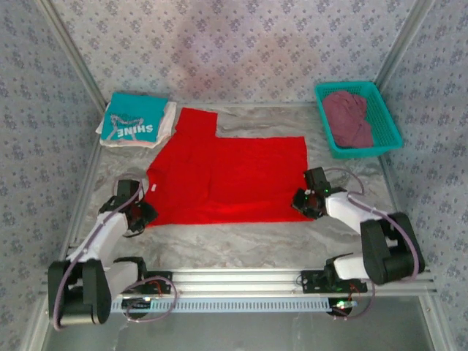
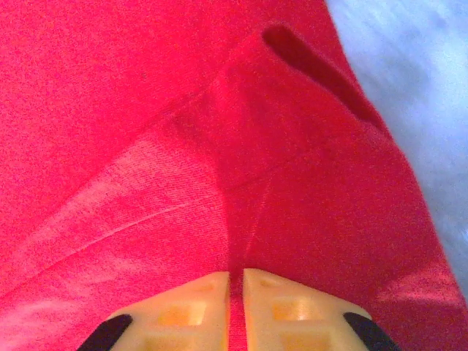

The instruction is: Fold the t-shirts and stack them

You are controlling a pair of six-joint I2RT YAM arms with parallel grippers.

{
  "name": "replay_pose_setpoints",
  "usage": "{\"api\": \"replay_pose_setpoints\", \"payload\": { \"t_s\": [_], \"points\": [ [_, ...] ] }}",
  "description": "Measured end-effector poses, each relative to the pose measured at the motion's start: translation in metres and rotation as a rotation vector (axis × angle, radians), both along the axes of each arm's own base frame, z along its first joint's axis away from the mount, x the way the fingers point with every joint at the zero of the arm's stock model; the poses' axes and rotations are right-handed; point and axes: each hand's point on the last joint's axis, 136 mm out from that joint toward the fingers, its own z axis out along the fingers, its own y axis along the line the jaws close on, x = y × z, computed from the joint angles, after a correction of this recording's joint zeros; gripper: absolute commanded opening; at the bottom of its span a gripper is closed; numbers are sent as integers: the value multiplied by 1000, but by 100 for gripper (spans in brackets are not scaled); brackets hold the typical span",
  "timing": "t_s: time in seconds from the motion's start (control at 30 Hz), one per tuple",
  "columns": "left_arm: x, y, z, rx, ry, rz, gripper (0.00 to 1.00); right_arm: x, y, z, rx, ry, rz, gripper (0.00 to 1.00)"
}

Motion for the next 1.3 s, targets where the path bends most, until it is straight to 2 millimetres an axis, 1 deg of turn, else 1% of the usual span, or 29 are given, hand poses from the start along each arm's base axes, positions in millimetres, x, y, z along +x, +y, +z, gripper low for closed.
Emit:
{"api": "replay_pose_setpoints", "payload": {
  "t_s": [0.07, 0.13, 0.17, 0.23, 0.3, 0.37, 0.4, 0.43, 0.5, 0.57, 0.63, 0.7, 0.77, 0.83, 0.9, 0.97, 1.03, 1.07, 1.2, 1.3],
  "points": [
    [2, -1, 10, -4, -40, -1, 36, -8, -4, 5, -15, 10, -15, 26],
    [8, -4, 21, -5, -57, -21, 36, -4, -4, 16, -40, -10, -12, 29],
    [17, -8, 31, -1, -69, -47, 36, 3, -1, 26, -57, -33, 2, 30],
    [44, -17, 53, 10, -96, -99, 36, 25, 9, 50, -86, -95, 38, 32],
    [86, -31, 76, 21, -146, -166, 35, 60, 23, 76, -101, -165, 76, 34],
    [125, -44, 87, 28, -197, -213, 34, 92, 34, 89, -109, -200, 102, 34],
    [144, -50, 88, 30, -213, -230, 33, 109, 39, 89, -119, -203, 120, 34],
    [158, -55, 86, 29, -220, -244, 33, 122, 42, 87, -128, -199, 133, 34],
    [182, -62, 74, 29, -215, -259, 33, 148, 47, 73, -149, -175, 158, 34],
    [197, -65, 60, 31, -197, -264, 33, 164, 50, 54, -170, -133, 179, 34],
    [206, -66, 45, 35, -179, -270, 33, 176, 52, 35, -180, -90, 196, 34],
    [208, -64, 29, 35, -152, -267, 32, 182, 53, 16, -186, -49, 209, 34],
    [209, -63, 20, 32, -138, -263, 32, 181, 51, 3, -193, -16, 217, 34],
    [205, -59, 11, 27, -132, -257, 32, 183, 52, 6, -186, -24, 223, 34],
    [196, -54, -1, 22, -114, -243, 32, 181, 52, 4, -186, -22, 231, 34],
    [184, -50, -12, 14, -104, -229, 32, 179, 52, 5, -179, -39, 231, 34],
    [179, -48, -7, 5, -130, -220, 32, 168, 49, 4, -175, -40, 231, 34],
    [171, -48, -8, -2, -126, -214, 32, 161, 47, 3, -172, -38, 232, 34],
    [135, -48, -10, -35, -121, -187, 32, 131, 40, 2, -153, -35, 222, 34],
    [107, -46, -9, -47, -98, -165, 32, 114, 39, 3, -136, -27, 210, 34]
  ]
}}
